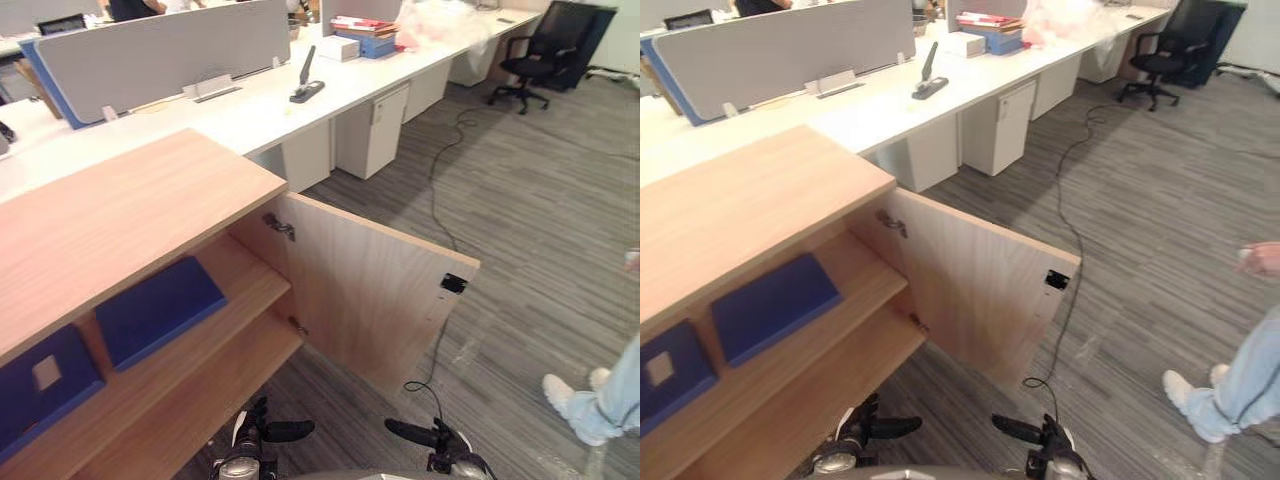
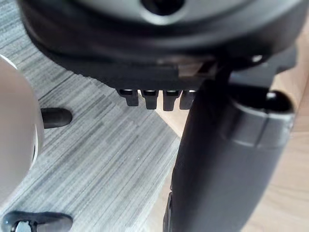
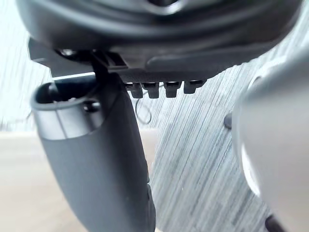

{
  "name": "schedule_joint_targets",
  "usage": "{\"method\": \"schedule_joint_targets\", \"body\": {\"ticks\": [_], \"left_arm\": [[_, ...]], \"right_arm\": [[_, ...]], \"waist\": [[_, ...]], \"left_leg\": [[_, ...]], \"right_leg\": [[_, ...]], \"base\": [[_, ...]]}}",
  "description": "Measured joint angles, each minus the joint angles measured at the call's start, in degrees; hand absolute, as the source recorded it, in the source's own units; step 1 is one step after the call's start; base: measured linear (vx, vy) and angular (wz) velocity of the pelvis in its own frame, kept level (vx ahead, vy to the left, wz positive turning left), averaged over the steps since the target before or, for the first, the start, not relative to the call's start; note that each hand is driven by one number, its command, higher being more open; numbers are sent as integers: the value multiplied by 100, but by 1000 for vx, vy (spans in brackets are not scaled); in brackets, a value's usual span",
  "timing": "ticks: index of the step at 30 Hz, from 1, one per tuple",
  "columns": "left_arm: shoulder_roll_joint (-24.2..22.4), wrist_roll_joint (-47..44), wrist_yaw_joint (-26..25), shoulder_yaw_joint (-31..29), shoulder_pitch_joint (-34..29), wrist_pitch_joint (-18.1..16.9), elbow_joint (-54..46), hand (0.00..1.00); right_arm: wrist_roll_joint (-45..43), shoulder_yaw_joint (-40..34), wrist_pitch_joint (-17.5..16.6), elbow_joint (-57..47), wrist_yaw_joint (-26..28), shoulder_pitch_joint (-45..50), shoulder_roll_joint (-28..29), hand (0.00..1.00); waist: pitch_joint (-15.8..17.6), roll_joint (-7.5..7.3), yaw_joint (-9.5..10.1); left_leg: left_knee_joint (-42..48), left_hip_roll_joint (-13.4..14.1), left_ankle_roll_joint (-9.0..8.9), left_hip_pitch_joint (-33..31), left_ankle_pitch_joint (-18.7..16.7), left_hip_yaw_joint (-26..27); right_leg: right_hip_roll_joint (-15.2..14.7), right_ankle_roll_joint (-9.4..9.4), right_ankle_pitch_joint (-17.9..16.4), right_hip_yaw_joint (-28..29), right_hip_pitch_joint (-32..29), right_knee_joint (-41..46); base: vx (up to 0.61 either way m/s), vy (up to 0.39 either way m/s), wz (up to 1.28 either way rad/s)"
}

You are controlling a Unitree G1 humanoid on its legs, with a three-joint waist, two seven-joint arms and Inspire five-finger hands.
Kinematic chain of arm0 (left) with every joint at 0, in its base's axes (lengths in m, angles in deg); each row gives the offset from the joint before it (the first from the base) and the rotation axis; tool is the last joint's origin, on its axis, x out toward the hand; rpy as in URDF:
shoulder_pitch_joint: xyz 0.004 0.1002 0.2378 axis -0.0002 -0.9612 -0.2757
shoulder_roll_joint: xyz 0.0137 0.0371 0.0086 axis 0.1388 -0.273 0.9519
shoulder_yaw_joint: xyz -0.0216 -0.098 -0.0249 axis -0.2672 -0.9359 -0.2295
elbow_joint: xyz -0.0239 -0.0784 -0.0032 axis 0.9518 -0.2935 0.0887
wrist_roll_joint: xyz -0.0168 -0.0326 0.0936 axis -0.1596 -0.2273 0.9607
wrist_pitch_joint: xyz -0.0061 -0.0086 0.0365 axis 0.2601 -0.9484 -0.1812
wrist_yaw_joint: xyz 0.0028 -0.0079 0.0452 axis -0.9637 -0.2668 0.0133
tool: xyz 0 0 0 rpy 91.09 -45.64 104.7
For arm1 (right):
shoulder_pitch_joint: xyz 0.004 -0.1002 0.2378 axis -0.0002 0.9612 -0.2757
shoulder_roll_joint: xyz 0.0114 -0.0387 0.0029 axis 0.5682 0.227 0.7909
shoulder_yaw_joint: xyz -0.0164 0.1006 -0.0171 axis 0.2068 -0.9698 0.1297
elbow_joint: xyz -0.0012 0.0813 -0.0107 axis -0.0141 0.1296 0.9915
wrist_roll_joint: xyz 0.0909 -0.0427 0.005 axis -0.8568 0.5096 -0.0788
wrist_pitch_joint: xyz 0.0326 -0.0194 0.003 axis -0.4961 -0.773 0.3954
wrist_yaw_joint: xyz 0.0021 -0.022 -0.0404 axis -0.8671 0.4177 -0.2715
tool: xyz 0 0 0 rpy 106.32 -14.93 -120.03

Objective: Walk over to the cabinet, pick up the folder, carry it to the office cabinet, place the folder inside the office cabinet, then close the office cabinet door

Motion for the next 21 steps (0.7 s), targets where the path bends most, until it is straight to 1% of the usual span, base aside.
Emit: {"method": "schedule_joint_targets", "body": {"ticks": [1, 3, 5, 8, 10, 12, 14, 17, 21], "left_arm": [[1, -84, 0, -1, -2, 2, 11, 100], [17, -157, -7, -8, -13, 8, 15, 100], [48, -157, -8, -6, -42, 8, 36, 100], [99, -153, -9, -3, -53, 7, 35, 100], [147, -153, -9, -3, -120, 8, 30, 100], [179, -152, -4, -4, -271, 9, -50, 100], [176, -177, -3, -14, -373, 14, -130, 100], [178, -176, 64, -13, -503, 5, -267, 100], [178, -177, 113, -11, -538, 5, -316, 100]], "right_arm": [[-51, -173, 1, 47, -10, 93, -22, 100], [-277, -386, 2, 60, -45, 137, -70, 100], [-443, -461, -5, 46, -65, 188, -81, 100], [-455, -570, -5, -115, -174, 223, -51, 100], [-440, -622, 6, -488, -264, 253, -9, 100], [-413, -796, 9, -1230, -379, 251, -11, 100], [-338, -850, 5, -1722, -450, 222, -85, 100], [31, -1069, -31, -2431, -629, -47, -351, 100], [151, -1232, -135, -2739, -796, -448, -740, 100]], "waist": [[4, -5, -38], [12, 9, -87], [5, 25, -96], [0, 46, -112], [-13, 69, -119], [-25, 108, -120], [-40, 131, -122], [-81, 153, -117], [-93, 163, -117]], "left_leg": [[-48, 1, -43, 9, 31, 25], [-92, -29, -61, 46, 43, 104], [-131, -72, -64, 94, 44, 161], [-168, -142, -62, 90, 47, 158], [-200, -169, -54, 88, 53, 169], [-222, -194, -49, 83, 57, 242], [-232, -201, -47, 76, 58, 254], [-283, -213, -42, 70, 90, 273], [-394, -221, -37, 85, 165, 271]], "right_leg": [[37, 7, 25, 24, -9, -37], [28, 31, 57, 93, -23, -55], [0, 48, 68, 157, -17, -62], [-62, 62, 74, 166, -31, -67], [-81, 65, 76, 196, -61, -60], [-92, 74, 81, 278, -118, -40], [-94, 77, 83, 294, -127, -37], [-93, 80, 85, 342, -206, -7], [-85, 83, 95, 341, -237, -5]], "base": [[19, -40, -9], [20, 11, -16], [28, 49, -13], [15, 25, 0], [8, 9, -6], [-2, 0, -11], [-17, -6, -6], [-19, -19, -5], [-3, -5, -1]]}}
